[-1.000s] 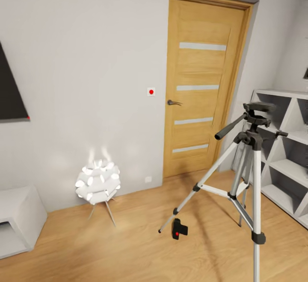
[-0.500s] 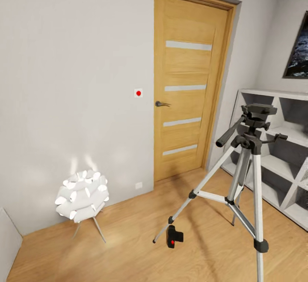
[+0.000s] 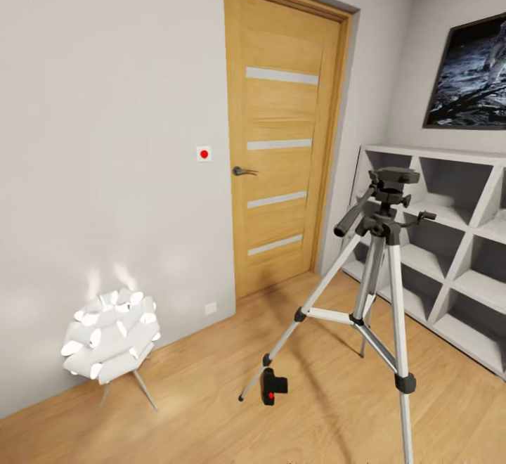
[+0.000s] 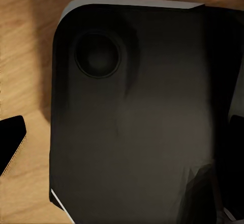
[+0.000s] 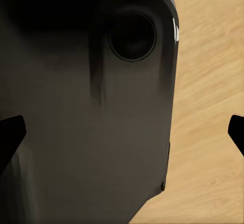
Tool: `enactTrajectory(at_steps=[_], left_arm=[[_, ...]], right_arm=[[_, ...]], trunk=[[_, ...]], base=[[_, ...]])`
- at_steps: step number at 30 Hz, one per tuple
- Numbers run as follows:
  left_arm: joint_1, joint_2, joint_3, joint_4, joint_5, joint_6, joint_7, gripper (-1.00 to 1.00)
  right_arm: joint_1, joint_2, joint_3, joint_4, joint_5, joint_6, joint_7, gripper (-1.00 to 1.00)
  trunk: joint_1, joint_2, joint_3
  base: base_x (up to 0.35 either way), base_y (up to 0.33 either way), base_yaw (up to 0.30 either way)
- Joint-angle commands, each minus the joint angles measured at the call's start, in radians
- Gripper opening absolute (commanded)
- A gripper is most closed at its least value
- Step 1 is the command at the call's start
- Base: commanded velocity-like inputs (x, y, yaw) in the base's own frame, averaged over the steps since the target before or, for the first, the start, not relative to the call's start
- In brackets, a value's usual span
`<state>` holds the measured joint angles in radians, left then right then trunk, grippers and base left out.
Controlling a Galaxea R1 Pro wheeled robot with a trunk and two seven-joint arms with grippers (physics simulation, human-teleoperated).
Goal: Attach the digital camera to the camera tripod in the bedroom.
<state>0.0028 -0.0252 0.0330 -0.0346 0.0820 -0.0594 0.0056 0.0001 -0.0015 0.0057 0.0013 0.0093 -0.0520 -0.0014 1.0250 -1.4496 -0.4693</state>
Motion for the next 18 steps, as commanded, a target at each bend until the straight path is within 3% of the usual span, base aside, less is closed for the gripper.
enactTrajectory(at_steps=[1,18], left_arm=[[0.000,0.000,0.002,-0.001,0.009,-0.002,0.001,1.00],[0.000,0.000,0.002,-0.001,0.009,-0.002,0.001,1.00]], right_arm=[[0.000,0.000,0.000,0.000,0.001,-0.003,0.000,1.00],[0.000,-0.002,0.000,0.000,0.001,-0.003,0.000,1.00]], trunk=[[0.000,0.000,-0.001],[0.000,0.000,-0.001]], base=[[0.000,0.010,-0.243],[0.000,0.001,-0.243]])
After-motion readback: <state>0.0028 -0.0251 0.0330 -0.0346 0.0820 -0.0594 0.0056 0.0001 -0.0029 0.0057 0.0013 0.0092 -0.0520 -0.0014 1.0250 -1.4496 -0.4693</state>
